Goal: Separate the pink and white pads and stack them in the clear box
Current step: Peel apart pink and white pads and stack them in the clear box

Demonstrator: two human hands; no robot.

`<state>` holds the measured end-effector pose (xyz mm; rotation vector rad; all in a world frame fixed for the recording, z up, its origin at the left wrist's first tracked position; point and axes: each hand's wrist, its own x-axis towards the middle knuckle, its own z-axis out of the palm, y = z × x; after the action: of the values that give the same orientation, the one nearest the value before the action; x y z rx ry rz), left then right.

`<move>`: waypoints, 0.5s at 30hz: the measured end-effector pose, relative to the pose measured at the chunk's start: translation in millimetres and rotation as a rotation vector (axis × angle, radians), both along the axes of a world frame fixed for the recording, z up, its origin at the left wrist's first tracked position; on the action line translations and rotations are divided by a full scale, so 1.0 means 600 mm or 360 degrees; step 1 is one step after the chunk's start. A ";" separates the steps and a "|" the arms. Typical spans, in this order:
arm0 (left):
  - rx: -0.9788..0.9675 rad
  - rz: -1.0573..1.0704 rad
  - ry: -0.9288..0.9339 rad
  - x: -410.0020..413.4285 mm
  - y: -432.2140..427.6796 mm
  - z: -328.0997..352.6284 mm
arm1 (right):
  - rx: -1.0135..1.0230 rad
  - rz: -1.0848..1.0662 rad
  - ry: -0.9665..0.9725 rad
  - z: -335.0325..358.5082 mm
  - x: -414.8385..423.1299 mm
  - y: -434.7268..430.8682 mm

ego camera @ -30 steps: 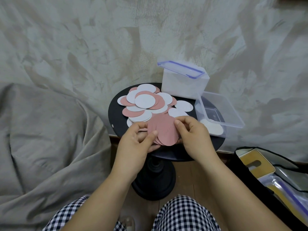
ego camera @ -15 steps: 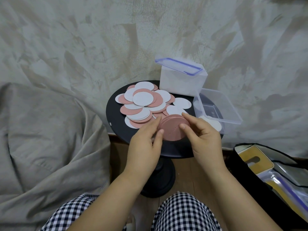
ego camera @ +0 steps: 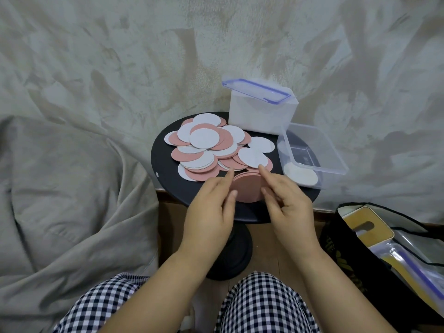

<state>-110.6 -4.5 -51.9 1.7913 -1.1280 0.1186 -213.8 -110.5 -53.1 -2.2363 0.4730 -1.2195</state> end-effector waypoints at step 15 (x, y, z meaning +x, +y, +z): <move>-0.0369 0.0160 0.0233 -0.001 -0.001 0.008 | 0.0273 -0.0075 -0.0145 0.004 -0.008 0.005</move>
<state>-111.5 -5.1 -47.1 1.6218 -0.8834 0.1684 -218.5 -107.5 -50.6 -2.0273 0.5749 -1.2498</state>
